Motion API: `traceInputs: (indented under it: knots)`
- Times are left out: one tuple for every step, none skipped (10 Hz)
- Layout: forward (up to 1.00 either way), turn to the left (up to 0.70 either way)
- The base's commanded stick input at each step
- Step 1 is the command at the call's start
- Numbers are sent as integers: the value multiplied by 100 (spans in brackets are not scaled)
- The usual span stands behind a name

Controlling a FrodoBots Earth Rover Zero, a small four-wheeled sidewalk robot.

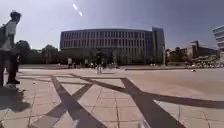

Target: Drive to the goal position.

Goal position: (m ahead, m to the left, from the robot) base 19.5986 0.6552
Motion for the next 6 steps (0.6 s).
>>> traceInputs:
  knots:
    - [70,0]
    - [70,0]
    - [70,0]
    - [70,0]
    - [70,0]
    - [70,1]
